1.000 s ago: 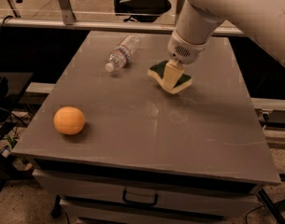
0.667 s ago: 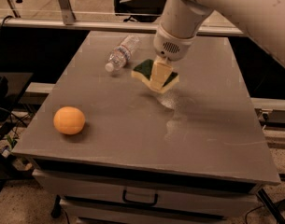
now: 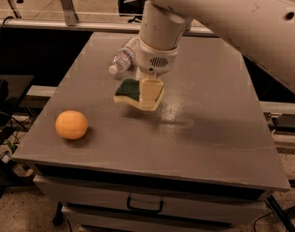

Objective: Move sponge near orange

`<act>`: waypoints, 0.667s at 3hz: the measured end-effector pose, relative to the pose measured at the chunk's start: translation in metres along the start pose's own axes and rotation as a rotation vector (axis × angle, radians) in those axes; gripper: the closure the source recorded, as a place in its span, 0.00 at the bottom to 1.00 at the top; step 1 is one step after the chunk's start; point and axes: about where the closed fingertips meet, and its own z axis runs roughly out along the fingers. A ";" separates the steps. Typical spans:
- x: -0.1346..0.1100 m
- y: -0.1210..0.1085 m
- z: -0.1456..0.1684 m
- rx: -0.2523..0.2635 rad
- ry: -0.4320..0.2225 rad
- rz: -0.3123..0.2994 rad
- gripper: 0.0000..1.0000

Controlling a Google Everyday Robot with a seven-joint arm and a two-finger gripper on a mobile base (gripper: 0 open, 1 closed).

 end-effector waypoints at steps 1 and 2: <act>-0.010 0.018 0.012 -0.036 0.004 -0.113 1.00; -0.018 0.033 0.022 -0.056 -0.001 -0.202 1.00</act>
Offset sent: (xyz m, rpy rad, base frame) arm -0.0522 0.0271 -0.0332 -0.0321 0.0203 0.3197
